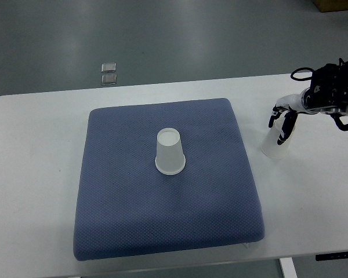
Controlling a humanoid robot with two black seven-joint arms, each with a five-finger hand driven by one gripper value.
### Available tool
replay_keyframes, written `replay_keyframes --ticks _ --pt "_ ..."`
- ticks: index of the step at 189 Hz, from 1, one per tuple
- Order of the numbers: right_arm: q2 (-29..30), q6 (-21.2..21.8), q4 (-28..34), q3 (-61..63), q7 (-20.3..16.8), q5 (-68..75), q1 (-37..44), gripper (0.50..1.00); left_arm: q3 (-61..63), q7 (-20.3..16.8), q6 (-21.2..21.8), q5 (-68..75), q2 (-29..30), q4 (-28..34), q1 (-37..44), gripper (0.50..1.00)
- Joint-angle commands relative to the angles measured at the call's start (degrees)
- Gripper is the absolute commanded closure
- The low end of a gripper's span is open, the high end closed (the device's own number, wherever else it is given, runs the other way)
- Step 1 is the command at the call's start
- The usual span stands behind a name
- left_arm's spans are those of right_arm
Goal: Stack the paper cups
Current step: 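Close the right hand fingers around the white paper cup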
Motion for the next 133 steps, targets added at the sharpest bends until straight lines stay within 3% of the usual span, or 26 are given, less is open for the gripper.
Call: replay_keyframes --ticks 1,36,105,133 --pt "0.21 -0.28 -0.81 0.00 0.00 -0.02 -0.85 0.593 -0.08 0.01 0.00 0.09 0.00 -0.16 0.00 0.500" --pt "0.29 -0.28 -2.48 -0.17 0.00 -0.11 -2.35 0.632 -0.08 0.01 0.00 0.00 0.00 -0.16 0.00 0.500" --pt "0.29 -0.28 -4.15 -0.88 0.09 -0.64 -4.46 0.640 -0.17 0.01 0.08 0.09 0.00 0.01 0.09 0.500" --pt "0.21 -0.28 -4.85 -1.05 0.09 -0.81 -5.16 0.724 -0.17 0.01 0.08 0.00 0.00 0.01 0.09 0.500"
